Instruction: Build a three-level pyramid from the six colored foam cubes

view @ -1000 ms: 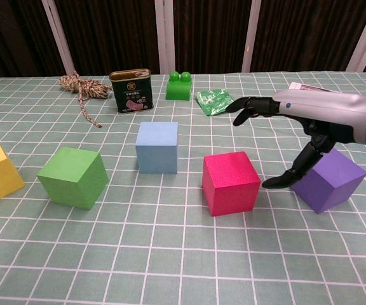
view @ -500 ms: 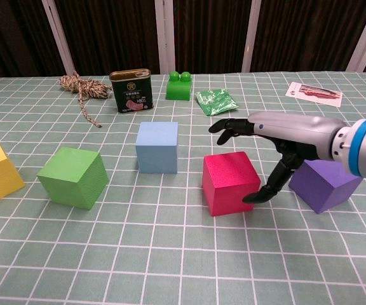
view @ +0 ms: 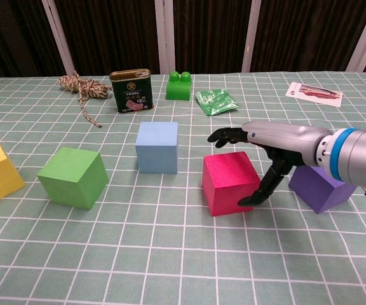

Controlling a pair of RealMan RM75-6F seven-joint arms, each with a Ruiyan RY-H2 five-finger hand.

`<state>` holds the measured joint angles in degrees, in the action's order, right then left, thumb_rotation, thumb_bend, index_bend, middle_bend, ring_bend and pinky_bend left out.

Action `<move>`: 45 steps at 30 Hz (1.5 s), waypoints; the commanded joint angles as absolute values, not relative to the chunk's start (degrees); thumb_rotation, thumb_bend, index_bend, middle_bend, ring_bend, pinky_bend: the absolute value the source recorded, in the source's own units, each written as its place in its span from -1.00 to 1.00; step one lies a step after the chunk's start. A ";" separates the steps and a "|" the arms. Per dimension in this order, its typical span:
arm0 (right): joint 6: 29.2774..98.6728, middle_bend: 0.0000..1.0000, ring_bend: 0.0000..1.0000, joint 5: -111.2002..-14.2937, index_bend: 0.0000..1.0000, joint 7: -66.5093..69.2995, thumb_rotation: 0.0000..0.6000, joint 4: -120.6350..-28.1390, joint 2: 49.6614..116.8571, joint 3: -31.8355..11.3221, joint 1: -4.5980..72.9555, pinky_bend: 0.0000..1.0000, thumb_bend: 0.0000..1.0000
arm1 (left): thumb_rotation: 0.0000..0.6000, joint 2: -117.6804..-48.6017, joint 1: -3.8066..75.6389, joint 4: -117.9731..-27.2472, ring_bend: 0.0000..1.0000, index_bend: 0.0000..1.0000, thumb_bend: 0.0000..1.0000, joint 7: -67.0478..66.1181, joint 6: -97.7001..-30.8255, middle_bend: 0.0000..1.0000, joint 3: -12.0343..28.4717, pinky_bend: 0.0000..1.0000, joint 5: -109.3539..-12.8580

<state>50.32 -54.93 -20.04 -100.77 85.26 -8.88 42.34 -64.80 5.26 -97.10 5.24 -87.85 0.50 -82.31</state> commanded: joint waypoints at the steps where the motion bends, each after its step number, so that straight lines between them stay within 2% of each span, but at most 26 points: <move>1: 50.32 -0.77 -0.84 -54.76 -0.66 -20.13 1.00 -100.42 85.51 -8.78 42.61 -1.00 -0.60 | 1.00 -64.75 5.19 -97.14 -1.00 -1.00 -0.66 5.24 -87.72 -1.00 0.60 -1.00 -82.30; 5: 50.46 -0.77 -0.84 -54.56 -0.57 -19.83 1.00 -100.10 85.74 -8.61 42.84 -1.00 -0.60 | 1.00 -64.63 5.09 -97.27 -1.00 -1.00 -0.66 5.34 -87.34 -1.00 0.84 -1.00 -82.24; 19: 51.77 -0.77 -0.84 -55.15 -0.56 -18.52 1.00 -99.45 86.29 -8.19 42.79 -1.00 -0.60 | 1.00 -64.53 4.72 -97.40 -1.00 -1.00 -0.67 5.39 -86.79 -1.00 1.42 -1.00 -82.53; 27: 51.87 -0.77 -0.84 -54.86 -0.23 -18.62 1.00 -99.05 86.54 -7.82 42.98 -1.00 -0.55 | 1.00 -64.39 4.60 -97.54 -1.00 -1.00 -0.67 5.43 -86.36 -1.00 1.63 -1.00 -82.58; 36: 52.08 -0.77 -0.84 -54.52 -0.18 -18.24 1.00 -99.05 86.56 -7.98 43.16 -1.00 -0.48 | 1.00 -64.33 4.54 -97.60 -1.00 -1.00 -0.67 5.61 -86.00 -1.00 1.92 -1.00 -82.69; 45: 53.91 -0.77 -0.84 -51.42 -0.18 -20.07 1.00 -99.25 86.50 -10.36 44.43 -1.00 -0.46 | 1.00 -64.38 4.54 -97.53 -1.00 -1.00 -0.66 5.74 -85.71 -1.00 2.23 -1.00 -82.81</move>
<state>53.47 -52.32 -19.48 -99.22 86.44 -9.81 44.06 -64.38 4.53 -97.53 5.74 -85.71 2.23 -82.81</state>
